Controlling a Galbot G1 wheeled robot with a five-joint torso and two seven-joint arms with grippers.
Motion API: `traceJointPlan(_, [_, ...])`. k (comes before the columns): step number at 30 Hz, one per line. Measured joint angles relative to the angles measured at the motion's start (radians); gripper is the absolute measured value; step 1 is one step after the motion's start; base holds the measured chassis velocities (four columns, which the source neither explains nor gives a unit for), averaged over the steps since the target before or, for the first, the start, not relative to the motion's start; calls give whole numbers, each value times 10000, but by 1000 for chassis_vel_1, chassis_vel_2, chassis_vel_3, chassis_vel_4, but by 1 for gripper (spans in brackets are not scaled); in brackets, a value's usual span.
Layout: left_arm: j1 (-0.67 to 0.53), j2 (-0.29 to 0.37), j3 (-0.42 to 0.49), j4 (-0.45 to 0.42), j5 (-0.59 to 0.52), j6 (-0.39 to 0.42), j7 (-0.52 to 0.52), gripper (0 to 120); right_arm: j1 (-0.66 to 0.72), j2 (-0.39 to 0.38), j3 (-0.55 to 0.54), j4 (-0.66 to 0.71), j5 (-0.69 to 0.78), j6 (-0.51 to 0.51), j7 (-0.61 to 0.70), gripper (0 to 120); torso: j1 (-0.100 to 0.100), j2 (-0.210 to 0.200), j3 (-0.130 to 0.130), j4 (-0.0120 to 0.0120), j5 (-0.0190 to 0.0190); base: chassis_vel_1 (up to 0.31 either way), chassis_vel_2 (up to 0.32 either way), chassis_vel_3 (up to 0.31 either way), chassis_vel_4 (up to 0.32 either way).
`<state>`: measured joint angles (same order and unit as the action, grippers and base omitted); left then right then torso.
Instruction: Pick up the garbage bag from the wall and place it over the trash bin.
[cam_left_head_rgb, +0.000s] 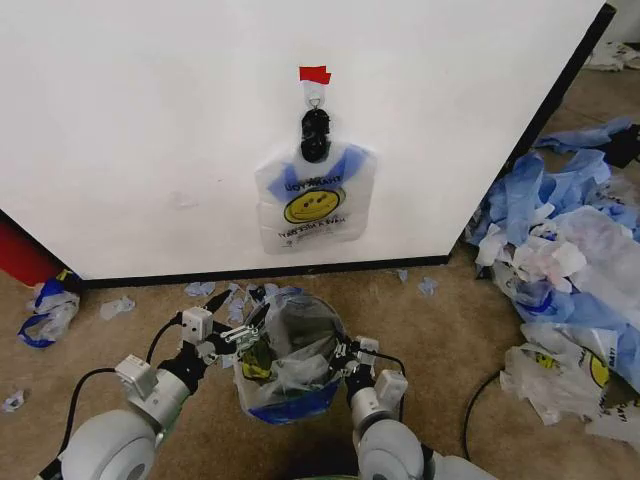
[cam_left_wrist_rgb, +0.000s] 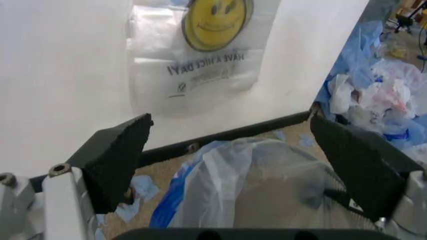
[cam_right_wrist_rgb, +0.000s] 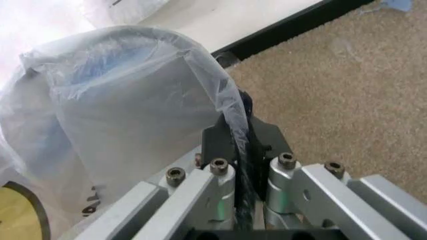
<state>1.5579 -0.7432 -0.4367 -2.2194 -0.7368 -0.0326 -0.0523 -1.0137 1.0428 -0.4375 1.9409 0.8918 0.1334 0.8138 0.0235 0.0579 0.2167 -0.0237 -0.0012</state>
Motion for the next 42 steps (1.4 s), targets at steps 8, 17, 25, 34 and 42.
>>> traceJointPlan(8, [-23, -209, 156, 411, 230, -208, 101, 94, 139, 90, -53, -58, -101, -133, 267, 0, 0, 0, 0, 1, 0, 0, 0, 0, 0])
traceJointPlan(17, [-136, -279, 196, 603, 276, -265, 115, 94, 211, 102, -157, 49, -151, -258, 474, 0, 0, -2, 1, 1, 0, 0, 0, 0, 0])
traceJointPlan(25, [-140, -305, 194, 660, 360, -318, 138, 94, 168, 60, -169, 125, -235, -324, 459, 0, 0, -3, 1, 1, 0, 0, 0, 0, 0])
traceJointPlan(34, [-16, -206, 173, 396, 230, -235, 39, 94, 173, 62, -183, 159, -233, -337, 438, 0, 0, -3, 1, 1, -1, 0, 0, 0, 0])
traceJointPlan(42, [153, 705, 274, -1062, -1230, 548, -376, 68, 122, 63, -211, 140, -316, -295, 373, 0, 0, -2, -1, 0, -2, 0, 0, 0, 0])
